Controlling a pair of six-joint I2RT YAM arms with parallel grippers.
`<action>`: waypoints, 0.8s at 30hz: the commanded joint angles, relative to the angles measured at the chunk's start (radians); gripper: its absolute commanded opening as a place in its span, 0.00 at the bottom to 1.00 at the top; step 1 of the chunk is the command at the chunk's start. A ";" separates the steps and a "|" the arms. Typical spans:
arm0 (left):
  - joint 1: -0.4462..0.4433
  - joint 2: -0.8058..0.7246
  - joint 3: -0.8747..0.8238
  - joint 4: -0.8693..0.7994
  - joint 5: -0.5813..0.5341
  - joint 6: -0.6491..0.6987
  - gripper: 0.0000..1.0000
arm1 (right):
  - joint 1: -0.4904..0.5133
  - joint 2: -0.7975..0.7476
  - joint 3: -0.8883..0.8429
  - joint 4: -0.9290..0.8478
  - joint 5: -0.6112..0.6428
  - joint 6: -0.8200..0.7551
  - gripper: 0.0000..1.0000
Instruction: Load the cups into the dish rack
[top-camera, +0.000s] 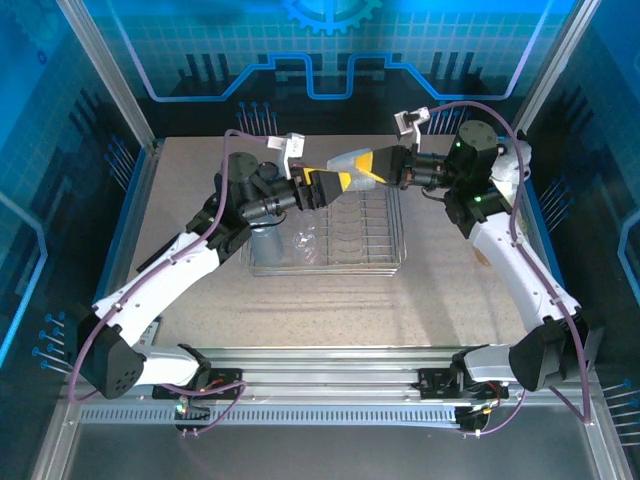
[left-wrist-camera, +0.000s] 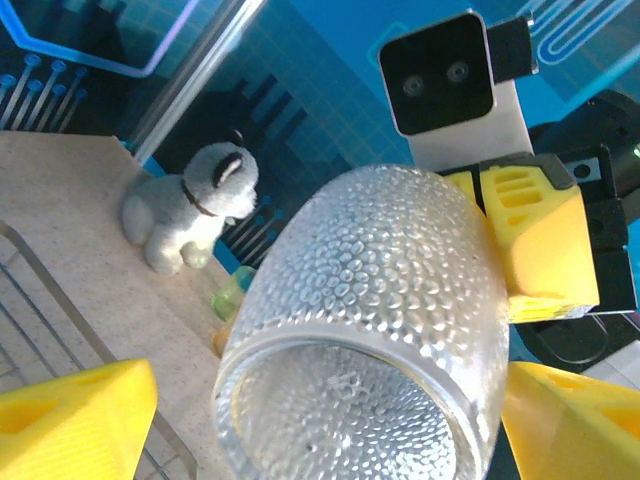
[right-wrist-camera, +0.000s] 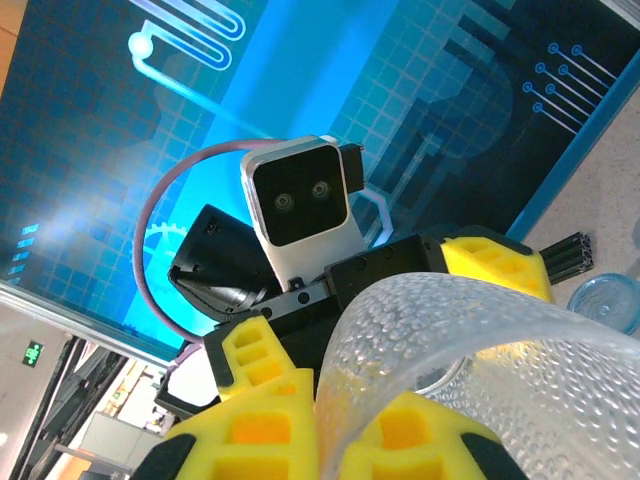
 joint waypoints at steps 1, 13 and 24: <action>0.003 0.027 0.015 0.022 0.061 -0.010 0.88 | 0.023 0.019 0.021 0.056 -0.029 0.022 0.00; 0.003 0.021 0.012 0.033 0.060 0.006 0.80 | 0.042 0.039 0.042 -0.116 -0.021 -0.077 0.00; 0.003 0.022 0.011 0.051 0.097 0.011 0.59 | 0.043 0.062 0.064 -0.191 -0.015 -0.117 0.05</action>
